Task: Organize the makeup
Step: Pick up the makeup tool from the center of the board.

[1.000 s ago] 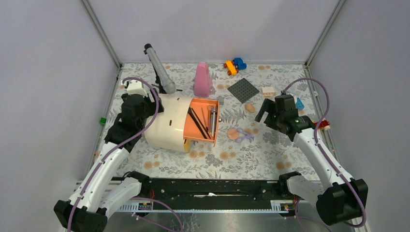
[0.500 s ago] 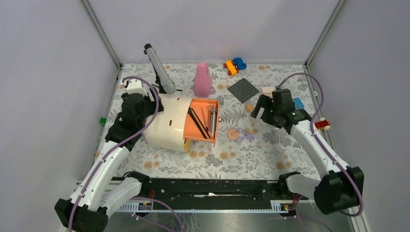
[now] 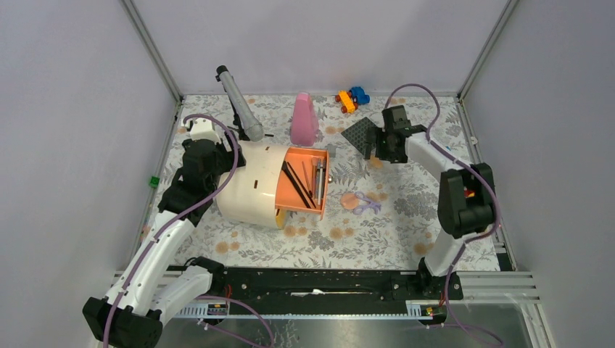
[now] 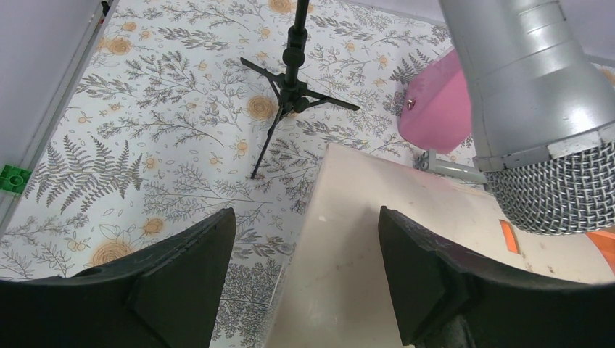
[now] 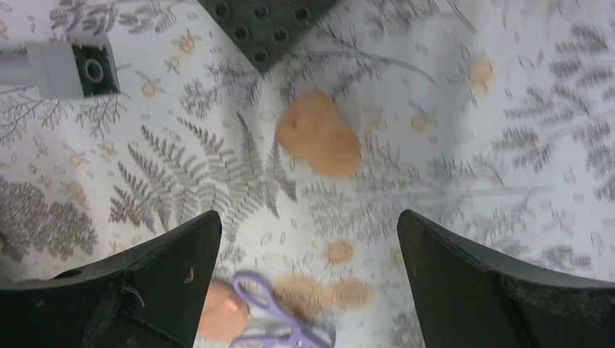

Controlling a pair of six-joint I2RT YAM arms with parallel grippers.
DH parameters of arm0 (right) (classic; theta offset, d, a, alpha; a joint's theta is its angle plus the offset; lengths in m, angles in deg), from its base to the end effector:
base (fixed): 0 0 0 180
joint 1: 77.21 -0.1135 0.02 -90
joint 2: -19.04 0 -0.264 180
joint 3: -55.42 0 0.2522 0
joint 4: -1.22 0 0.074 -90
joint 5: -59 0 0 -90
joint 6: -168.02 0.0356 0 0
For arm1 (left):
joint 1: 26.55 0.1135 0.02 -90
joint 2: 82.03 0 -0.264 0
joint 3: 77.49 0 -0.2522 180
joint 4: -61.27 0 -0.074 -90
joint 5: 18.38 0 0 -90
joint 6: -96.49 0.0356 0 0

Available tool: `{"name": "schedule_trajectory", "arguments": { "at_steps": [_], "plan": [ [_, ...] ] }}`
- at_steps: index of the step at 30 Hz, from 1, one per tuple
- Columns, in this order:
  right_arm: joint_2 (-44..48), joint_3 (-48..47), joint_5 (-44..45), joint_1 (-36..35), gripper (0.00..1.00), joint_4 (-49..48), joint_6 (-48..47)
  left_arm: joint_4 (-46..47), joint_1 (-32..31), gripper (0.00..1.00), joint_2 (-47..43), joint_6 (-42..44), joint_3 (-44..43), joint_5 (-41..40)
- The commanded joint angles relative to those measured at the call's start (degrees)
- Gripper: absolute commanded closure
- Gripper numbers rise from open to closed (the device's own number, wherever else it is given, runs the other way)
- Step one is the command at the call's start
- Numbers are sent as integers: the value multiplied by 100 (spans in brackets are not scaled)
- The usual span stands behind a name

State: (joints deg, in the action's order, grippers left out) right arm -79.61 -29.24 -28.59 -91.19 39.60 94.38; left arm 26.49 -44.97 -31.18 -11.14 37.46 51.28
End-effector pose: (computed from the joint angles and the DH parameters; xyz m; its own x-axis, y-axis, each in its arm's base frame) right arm 0.3607 0.0883 0.2268 -0.7984 0.0913 -0.5952 0.0088 0.9901 0.1400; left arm 0.1921 -0.0509 0.3424 -0.3141 -0.1947 -0.9292 -0.1129 0.9795 -0.1671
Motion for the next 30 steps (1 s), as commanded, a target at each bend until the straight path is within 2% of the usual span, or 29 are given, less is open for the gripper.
{"name": "schedule_trajectory", "arguments": {
  "at_steps": [1,9,18,20,25,30],
  "plan": [
    [-797,-849,-370,14,4,120,-771,-210,66,21,139,66,-19,3],
    [-1753,-1808,-547,17,9,424,-1050,-211,92,21,134,66,-22,22],
    [-2349,-2231,148,9,18,825,-1157,-206,119,21,155,66,-22,58],
    [-2447,-2300,262,9,23,937,-1193,-199,127,21,160,66,-22,65],
    [-2396,-2280,264,9,45,931,-1132,-193,159,21,177,66,-37,114],
    [-2001,-2202,131,1,57,925,-894,-192,184,21,162,66,-33,118]
  ]
}}
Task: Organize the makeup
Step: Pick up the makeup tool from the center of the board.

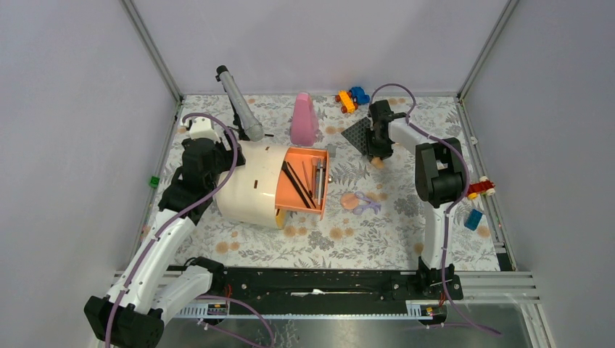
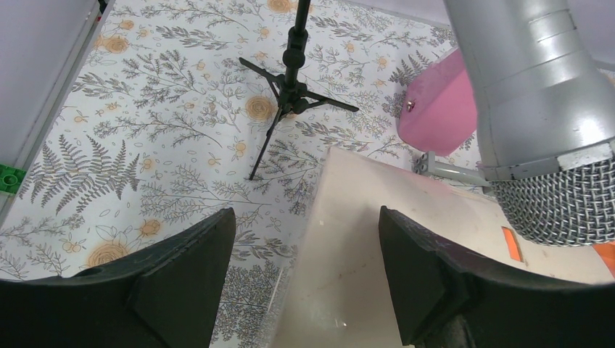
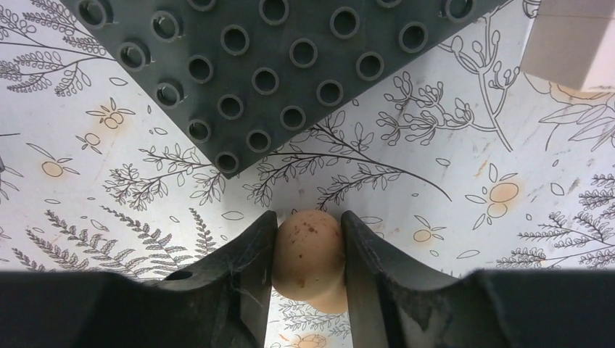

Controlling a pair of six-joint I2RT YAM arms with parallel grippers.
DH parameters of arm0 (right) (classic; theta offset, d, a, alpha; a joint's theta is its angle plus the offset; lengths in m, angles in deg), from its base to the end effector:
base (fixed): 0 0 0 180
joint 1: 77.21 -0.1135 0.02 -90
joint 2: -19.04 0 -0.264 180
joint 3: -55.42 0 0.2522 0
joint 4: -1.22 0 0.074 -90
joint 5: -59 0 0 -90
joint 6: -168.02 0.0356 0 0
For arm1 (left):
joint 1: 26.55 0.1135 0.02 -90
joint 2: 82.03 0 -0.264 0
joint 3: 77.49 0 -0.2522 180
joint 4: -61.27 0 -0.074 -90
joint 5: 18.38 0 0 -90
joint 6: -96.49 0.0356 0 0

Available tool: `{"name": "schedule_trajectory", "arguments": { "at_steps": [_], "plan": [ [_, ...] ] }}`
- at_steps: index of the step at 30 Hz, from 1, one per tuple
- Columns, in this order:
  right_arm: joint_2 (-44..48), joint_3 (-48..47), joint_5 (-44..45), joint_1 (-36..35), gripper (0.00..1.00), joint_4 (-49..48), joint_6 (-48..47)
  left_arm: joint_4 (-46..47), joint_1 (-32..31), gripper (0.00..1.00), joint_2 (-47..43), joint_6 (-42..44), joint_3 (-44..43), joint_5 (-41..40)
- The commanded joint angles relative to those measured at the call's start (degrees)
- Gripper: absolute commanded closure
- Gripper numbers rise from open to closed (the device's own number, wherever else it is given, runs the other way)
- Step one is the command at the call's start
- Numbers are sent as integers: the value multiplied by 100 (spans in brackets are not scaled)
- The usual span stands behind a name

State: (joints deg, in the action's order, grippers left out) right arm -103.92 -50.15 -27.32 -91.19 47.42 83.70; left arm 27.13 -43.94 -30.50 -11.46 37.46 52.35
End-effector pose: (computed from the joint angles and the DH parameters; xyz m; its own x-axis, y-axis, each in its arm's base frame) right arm 0.4402 0.1072 0.1615 -0.8860 -0.1188 -0.4483 -0.1263 0.9919 -0.0132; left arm 0.1960 -0.0491 0.3413 -0.3158 -0.2059 -0.9262 -0.1156 0.9772 -0.1779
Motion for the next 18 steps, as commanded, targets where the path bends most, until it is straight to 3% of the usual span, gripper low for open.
{"name": "schedule_trajectory", "arguments": {
  "at_steps": [1,8,18],
  "plan": [
    [567,-70,-45,0,57,125,226,-256,80,21,94,99,-31,20],
    [1585,-290,-206,-330,58,437,512,-256,95,22,97,90,-39,38],
    [2535,-1763,-230,-2316,58,808,1046,-262,113,22,77,90,-30,40]
  ]
}}
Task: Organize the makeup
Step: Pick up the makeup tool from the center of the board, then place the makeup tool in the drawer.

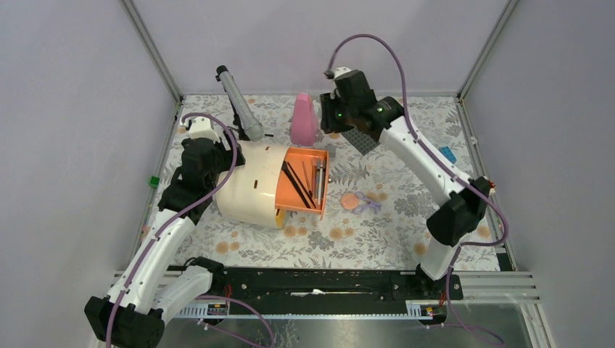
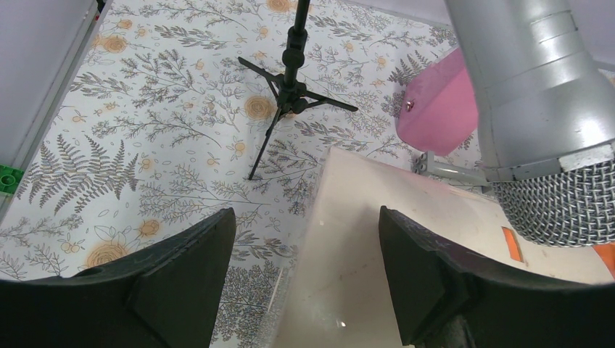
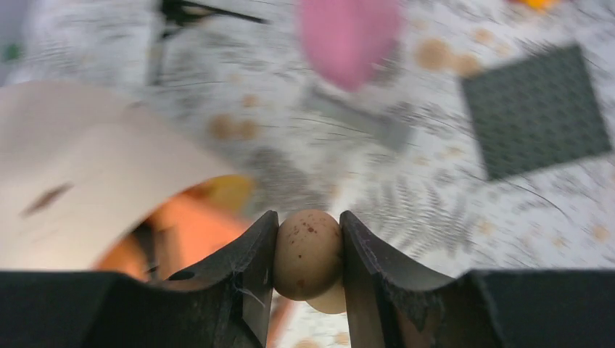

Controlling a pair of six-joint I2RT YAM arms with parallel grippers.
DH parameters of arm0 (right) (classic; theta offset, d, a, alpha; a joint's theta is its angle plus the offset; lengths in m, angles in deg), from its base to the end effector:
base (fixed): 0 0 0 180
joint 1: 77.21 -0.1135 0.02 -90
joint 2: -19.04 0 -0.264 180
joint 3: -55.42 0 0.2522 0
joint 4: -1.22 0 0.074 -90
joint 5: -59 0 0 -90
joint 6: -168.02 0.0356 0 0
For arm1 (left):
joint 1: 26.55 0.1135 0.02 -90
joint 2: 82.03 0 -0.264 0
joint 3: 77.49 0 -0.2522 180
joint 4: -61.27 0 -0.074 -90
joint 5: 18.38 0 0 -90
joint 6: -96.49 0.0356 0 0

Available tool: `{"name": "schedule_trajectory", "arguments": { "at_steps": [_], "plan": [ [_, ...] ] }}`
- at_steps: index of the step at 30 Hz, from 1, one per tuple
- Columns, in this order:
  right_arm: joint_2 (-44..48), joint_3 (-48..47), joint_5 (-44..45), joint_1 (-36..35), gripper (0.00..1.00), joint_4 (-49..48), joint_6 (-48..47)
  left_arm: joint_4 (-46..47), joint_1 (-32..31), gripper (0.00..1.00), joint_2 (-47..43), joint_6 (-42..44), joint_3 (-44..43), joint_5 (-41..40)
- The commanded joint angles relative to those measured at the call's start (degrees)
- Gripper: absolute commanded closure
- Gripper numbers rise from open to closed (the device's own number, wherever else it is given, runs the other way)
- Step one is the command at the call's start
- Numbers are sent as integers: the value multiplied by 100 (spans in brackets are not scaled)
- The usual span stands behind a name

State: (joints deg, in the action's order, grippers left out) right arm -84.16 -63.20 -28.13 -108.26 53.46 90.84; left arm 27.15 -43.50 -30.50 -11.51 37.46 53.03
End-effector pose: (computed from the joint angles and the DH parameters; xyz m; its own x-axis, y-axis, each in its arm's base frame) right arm 0.3531 0.2105 0.3719 -0.6073 -0.1070 -0.7872 -0.3549 0.9231 0.1484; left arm 0.1964 -0.0480 0.3412 -0.3173 -0.2095 -0.9249 -0.1127 0.9767 -0.1826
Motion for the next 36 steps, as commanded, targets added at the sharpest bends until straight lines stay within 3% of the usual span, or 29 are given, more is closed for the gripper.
{"name": "schedule_trajectory", "arguments": {
  "at_steps": [1,6,16,23,25,31,34,36],
  "plan": [
    [639,-481,-246,-739,58,128,386,-262,69,22,77,95,-30,-25],
    [860,-227,-1108,-1033,57,-168,570,-266,73,22,90,95,-33,-18],
    [520,281,-904,-1297,49,-179,213,-267,93,22,86,95,-35,14],
    [328,160,-885,-1302,26,-270,186,-276,87,22,72,95,-30,5],
    [327,138,-862,-1305,24,-254,182,-276,96,22,71,95,-30,14],
    [904,319,116,-1305,25,-389,315,-276,96,22,76,95,-30,22],
    [1588,757,995,-1296,23,-698,479,-276,96,22,76,95,-35,39],
    [2094,1176,1800,-1293,17,-882,678,-276,97,22,76,95,-39,48]
  ]
}}
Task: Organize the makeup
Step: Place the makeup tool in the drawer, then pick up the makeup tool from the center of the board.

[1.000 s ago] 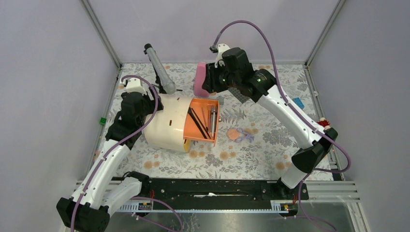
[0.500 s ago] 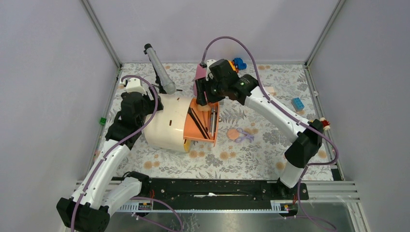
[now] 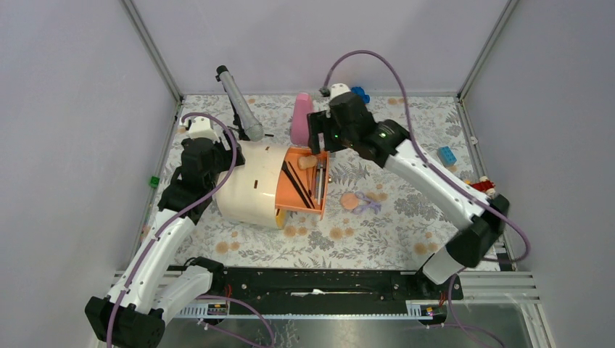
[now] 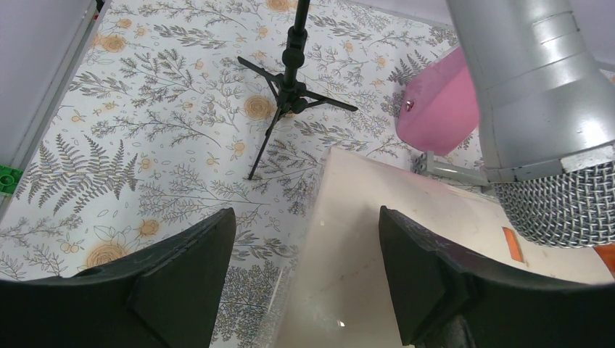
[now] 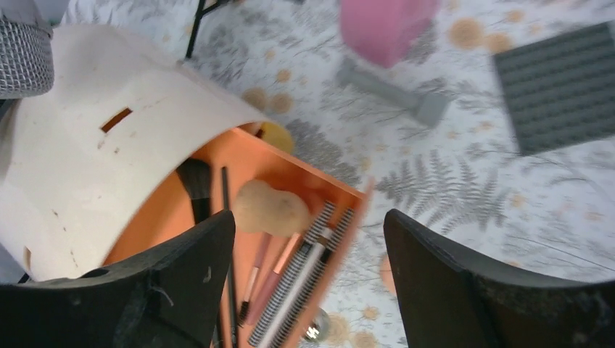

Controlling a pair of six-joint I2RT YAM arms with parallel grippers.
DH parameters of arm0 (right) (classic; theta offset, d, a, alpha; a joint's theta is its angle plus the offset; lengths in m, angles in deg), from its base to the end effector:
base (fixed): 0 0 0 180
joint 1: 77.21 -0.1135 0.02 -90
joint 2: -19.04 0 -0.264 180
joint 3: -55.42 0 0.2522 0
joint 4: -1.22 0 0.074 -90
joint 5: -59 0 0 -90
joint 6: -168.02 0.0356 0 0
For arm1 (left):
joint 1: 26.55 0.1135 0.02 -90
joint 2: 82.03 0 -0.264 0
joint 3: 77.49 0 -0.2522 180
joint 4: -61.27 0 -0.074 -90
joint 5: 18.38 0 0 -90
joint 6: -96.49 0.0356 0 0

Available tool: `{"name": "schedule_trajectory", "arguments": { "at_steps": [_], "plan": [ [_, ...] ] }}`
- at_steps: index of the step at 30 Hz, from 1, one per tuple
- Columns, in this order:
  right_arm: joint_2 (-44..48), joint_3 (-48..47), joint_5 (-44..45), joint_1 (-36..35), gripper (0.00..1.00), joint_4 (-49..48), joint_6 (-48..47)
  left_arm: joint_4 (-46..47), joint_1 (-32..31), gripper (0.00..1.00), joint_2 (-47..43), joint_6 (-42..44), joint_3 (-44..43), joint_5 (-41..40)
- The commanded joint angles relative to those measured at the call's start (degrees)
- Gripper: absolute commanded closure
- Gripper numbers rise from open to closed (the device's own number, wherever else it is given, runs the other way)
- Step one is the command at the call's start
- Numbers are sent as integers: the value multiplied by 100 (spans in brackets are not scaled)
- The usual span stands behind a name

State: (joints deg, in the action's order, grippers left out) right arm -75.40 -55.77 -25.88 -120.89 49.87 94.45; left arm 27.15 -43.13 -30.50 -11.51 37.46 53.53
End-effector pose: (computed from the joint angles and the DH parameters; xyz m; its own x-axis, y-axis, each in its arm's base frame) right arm 0.2733 0.2566 0.3915 -0.5456 -0.1315 -0.8276 -0.4991 0.8443 0.1949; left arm 0.1967 -0.0470 0.3412 -0.3184 -0.2117 -0.9240 -0.1112 0.9764 -0.1854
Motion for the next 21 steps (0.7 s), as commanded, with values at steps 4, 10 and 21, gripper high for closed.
{"name": "schedule_trajectory", "arguments": {
  "at_steps": [4,10,21],
  "plan": [
    [1860,1041,2813,50,12,-244,613,-276,59,22,68,95,-39,-2],
    [1995,2125,2610,679,11,1023,1288,-276,58,22,77,86,-38,20],
    [1759,4513,1266,1412,12,299,1736,-276,66,22,116,86,-30,33]
  ]
}}
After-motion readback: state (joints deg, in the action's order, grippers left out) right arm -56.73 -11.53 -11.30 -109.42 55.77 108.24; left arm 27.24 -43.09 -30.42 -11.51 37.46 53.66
